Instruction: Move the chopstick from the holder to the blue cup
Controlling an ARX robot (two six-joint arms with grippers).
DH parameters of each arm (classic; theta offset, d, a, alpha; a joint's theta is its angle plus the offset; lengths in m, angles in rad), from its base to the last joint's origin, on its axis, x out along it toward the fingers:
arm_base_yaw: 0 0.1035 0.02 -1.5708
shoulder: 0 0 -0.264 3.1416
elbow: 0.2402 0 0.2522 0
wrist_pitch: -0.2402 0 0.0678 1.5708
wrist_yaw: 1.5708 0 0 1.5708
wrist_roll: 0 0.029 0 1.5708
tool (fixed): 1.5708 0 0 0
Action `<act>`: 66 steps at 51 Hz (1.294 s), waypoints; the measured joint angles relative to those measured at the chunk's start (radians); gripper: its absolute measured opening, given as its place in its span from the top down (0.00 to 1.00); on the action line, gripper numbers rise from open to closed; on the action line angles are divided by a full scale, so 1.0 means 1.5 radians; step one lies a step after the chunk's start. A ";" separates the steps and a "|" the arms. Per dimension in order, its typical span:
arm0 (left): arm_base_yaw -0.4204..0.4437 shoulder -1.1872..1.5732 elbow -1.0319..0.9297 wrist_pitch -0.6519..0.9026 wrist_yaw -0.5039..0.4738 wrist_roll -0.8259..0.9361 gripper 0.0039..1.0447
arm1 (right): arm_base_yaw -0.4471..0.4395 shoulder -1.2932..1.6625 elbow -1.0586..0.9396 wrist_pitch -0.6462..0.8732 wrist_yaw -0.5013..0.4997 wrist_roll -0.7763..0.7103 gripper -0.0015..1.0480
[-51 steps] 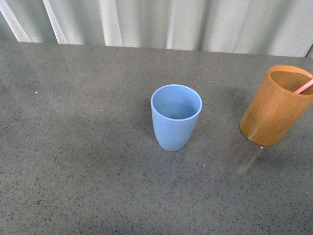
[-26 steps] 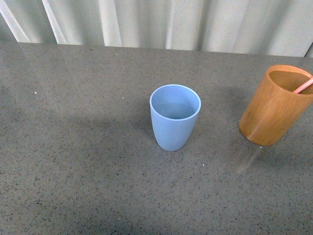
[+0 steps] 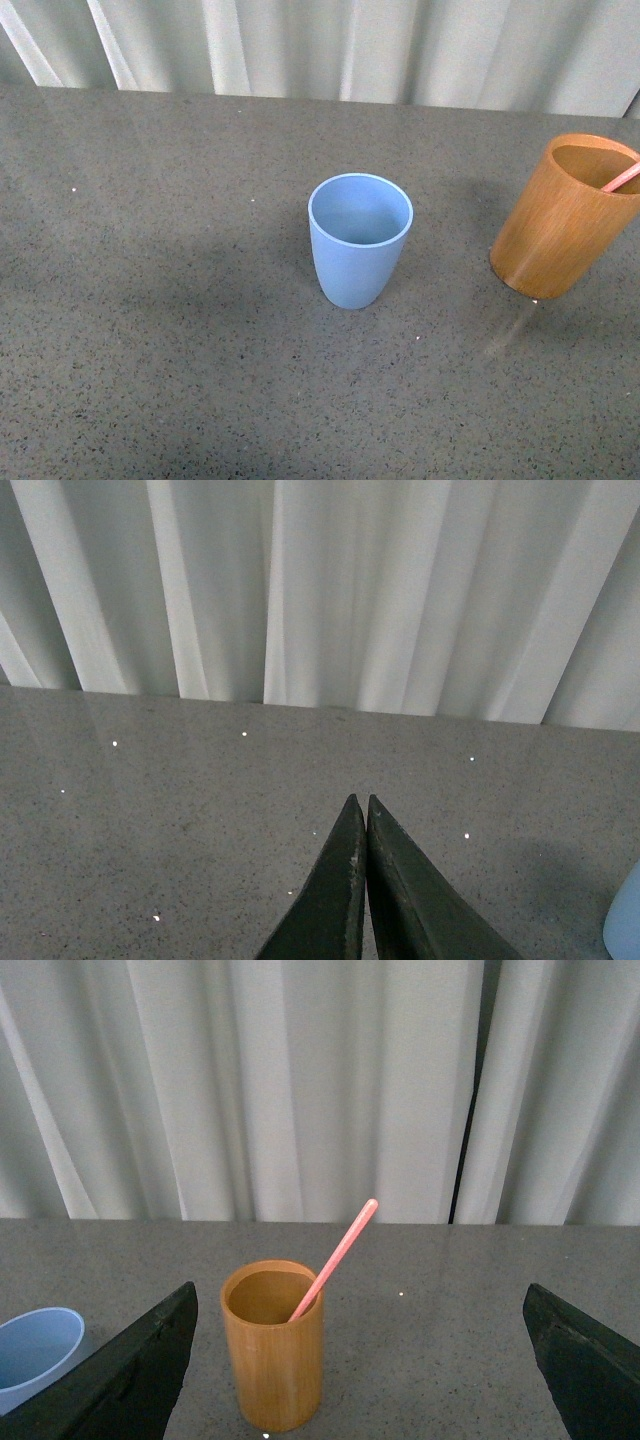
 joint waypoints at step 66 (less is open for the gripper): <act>0.000 -0.405 -0.001 -0.407 0.000 0.000 0.97 | 0.000 0.000 0.000 0.000 0.000 0.000 0.10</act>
